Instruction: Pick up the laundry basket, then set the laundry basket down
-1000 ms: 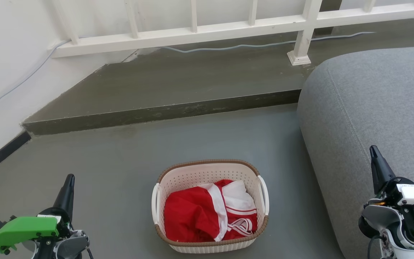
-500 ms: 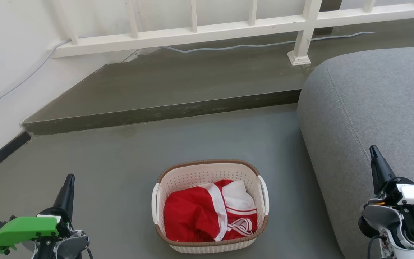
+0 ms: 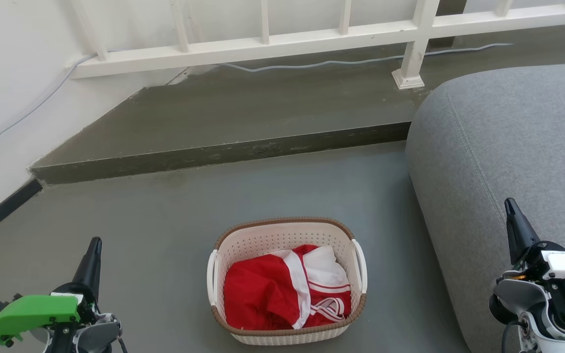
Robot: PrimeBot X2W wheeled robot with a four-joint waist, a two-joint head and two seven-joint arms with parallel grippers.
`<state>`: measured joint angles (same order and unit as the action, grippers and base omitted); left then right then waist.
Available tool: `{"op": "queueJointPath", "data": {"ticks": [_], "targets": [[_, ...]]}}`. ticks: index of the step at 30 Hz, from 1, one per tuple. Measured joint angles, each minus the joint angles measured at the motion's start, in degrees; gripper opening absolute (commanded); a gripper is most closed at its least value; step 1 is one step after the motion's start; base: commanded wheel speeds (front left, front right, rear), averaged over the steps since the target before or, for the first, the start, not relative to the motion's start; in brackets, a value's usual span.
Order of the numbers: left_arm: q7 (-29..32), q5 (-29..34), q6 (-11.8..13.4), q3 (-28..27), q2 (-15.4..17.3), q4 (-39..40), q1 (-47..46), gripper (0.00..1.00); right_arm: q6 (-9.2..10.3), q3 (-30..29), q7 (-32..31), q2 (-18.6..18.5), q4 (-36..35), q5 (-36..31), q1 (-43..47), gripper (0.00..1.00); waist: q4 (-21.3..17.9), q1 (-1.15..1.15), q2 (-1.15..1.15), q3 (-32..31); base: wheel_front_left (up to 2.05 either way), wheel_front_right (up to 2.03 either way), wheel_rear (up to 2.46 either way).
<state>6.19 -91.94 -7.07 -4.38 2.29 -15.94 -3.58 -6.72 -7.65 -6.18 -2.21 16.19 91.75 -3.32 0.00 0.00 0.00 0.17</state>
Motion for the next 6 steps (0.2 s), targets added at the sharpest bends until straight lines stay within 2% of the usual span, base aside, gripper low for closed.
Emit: {"op": "queueJointPath", "data": {"ticks": [6], "targets": [[0.0,0.0,0.0,0.0,0.0,0.0,0.0,0.00,0.00,0.0,0.0,0.0,0.0,0.0,0.0,0.00,0.0,0.00,0.00,0.0,0.00,0.00,0.00]]}}
